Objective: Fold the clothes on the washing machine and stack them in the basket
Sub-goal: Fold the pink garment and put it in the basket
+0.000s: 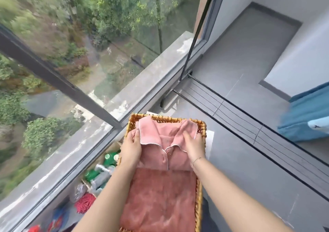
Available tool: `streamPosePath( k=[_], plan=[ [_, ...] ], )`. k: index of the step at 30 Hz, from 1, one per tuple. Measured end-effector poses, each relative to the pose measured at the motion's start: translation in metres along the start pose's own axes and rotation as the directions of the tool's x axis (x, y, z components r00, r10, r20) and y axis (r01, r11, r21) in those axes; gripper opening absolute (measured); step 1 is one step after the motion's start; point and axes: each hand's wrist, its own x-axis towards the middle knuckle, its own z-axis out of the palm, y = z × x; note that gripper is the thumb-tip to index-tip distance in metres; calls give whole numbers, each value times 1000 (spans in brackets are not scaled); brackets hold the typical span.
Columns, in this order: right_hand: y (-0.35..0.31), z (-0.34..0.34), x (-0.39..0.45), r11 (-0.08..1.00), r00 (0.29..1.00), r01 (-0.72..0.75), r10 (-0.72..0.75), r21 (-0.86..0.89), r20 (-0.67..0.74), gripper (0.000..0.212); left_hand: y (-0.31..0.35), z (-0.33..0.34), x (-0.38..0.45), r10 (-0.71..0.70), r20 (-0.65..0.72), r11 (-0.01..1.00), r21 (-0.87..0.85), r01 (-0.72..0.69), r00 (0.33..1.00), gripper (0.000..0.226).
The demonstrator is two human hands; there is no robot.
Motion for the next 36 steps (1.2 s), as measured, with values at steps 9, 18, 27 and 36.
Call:
streamPosePath(
  k=[9,18,27,36],
  plan=[
    [36,33,72,977,996,-83,79,-198,-31,42,-38,47,59,-72,-33,990,118,76,997,37],
    [34,15,-34,718,814,558,-570,-416,108,70,-22,34,-18,512,-178,857,168,-486,840,39],
    [81,36,36,322,834,498,-432,-805,343,60,-58,79,40,161,384,586,704,-401,909,75],
    [84,47,48,287,874,448,-339,-847,348,60,-66,87,53,120,381,606,703,-371,917,73]
  ],
)
